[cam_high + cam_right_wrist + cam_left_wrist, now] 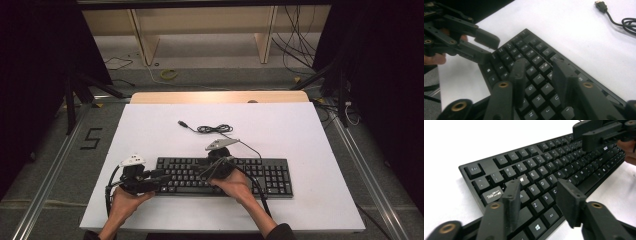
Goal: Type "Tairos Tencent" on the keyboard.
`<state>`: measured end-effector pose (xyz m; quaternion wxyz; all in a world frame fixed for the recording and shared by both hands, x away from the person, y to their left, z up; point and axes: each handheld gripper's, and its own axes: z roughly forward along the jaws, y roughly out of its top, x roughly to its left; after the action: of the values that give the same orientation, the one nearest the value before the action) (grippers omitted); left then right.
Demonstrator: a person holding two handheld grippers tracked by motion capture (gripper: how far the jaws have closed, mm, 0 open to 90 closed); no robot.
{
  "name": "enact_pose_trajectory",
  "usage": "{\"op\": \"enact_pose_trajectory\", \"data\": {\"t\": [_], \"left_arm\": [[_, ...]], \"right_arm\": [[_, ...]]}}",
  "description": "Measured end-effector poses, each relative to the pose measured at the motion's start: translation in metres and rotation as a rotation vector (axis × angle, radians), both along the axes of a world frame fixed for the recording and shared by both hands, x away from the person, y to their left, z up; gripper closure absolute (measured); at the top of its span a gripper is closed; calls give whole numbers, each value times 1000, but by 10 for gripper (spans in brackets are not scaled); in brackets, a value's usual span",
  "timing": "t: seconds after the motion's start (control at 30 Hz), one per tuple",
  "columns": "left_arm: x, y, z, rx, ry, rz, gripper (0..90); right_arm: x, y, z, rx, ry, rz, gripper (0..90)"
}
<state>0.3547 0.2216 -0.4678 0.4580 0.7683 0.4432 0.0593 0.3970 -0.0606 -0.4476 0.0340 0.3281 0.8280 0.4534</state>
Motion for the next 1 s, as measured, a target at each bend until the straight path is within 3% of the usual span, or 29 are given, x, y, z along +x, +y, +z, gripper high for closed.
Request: {"op": "enact_pose_trajectory", "data": {"t": [0.03,0.27,0.57,0.8,1.0], "left_arm": [[0,0,0,-3,0,3,479],[3,-2,-1,-25,-19,9,396],[5,-5,-4,-9,-32,10,311],[6,-5,-4,10,-30,6,395],[7,-4,-5,27,-28,-4,546]], "right_arm": [[-1,-3,1,1,0,-5,558],[-6,-11,3,15,-13,-16,453],[-9,-24,4,21,-29,-42,359],[-10,-34,6,26,-29,-52,349],[-10,-40,5,26,-28,-60,346]]}}
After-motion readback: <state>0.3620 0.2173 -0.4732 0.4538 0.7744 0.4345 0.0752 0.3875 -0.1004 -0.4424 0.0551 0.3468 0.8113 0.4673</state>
